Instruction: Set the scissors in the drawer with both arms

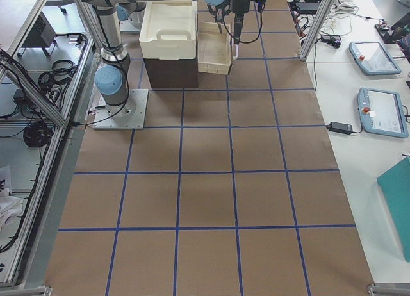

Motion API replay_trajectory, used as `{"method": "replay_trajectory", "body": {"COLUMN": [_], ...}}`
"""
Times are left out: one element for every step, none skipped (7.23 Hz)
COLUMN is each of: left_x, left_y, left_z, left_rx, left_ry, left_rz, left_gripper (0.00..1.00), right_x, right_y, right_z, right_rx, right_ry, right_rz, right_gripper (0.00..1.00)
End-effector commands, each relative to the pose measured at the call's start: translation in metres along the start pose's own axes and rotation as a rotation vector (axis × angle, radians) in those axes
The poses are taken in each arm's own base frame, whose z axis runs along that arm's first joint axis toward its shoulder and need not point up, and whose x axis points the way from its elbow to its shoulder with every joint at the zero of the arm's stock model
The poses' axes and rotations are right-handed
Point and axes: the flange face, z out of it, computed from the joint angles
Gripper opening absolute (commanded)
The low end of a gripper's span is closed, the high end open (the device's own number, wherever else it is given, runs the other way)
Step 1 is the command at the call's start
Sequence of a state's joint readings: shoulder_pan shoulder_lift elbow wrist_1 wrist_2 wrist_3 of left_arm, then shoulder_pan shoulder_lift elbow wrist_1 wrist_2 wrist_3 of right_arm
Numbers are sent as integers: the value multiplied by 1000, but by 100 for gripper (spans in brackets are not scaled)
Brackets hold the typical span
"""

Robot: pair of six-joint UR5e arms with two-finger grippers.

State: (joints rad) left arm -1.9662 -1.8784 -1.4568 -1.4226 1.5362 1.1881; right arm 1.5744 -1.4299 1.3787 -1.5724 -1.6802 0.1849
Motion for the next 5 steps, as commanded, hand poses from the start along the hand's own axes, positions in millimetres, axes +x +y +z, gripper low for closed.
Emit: {"method": "replay_trajectory", "body": {"left_x": [4,8,9,8,8], "left_y": [-18,-17,-17,-18,-19], "left_z": [24,35,41,44,47], "left_rx": [9,-1,-5,0,4], "left_ry": [-12,5,17,24,32], "left_rz": [14,15,14,16,15], "left_gripper": [0,0,0,0,0], "right_x": [2,5,5,8,10], "right_y": [0,7,8,8,9], "right_z": [-3,-15,-13,-5,-3], "right_rx": [5,26,21,4,7], "right_ry": [-10,-17,-30,-27,-10], "right_rz": [-9,-8,-2,-15,-77], "right_gripper": [100,100,100,100,100]}}
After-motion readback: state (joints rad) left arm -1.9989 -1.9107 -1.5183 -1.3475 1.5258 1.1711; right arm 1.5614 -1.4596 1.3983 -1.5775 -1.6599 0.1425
